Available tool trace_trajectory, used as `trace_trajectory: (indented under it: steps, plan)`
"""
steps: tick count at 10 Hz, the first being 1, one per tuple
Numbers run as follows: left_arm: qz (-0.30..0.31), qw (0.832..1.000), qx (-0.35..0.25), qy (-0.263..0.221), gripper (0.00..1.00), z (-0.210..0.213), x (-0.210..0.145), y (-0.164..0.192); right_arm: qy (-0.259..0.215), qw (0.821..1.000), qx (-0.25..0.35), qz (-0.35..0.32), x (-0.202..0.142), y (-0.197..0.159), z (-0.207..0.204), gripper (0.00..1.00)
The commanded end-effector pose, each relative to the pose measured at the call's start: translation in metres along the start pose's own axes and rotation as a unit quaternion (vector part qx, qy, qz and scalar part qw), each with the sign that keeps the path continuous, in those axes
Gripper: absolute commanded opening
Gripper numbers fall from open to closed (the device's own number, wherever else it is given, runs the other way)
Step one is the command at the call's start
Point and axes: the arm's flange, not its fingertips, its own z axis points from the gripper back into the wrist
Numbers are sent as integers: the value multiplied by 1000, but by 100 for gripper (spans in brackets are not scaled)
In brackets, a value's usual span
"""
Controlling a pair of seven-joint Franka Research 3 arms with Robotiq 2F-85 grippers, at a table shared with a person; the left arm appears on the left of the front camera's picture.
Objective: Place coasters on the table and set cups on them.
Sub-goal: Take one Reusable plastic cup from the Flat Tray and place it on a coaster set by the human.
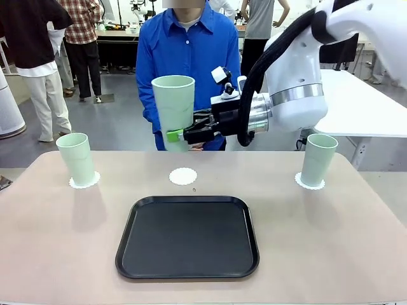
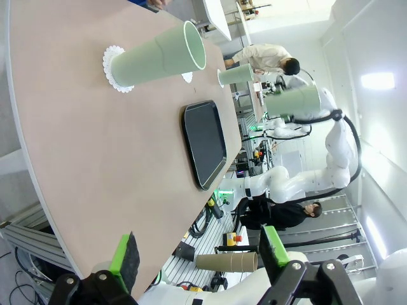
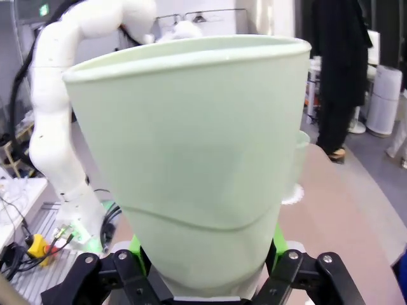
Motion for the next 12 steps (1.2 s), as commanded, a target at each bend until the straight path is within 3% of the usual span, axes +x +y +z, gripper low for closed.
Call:
trace_trajectory:
  steps: [1,3,5,12]
  plan:
    - [0,1000,2,-1,100,1,-1,-2,-27,999,-21,-19,-6,-68,-7,81]
    - [0,1000,2,-1,100,1,-1,-2,-31,999,-24,-19,-21,-119,-10,81]
    - [0,1000,2,-1,100,1,-1,-2,-19,999,-20,-16,-32,-143,-18,81]
    - [0,1000,2,-1,100,1,-1,-2,-29,999,-25,-24,-42,-142,-17,81]
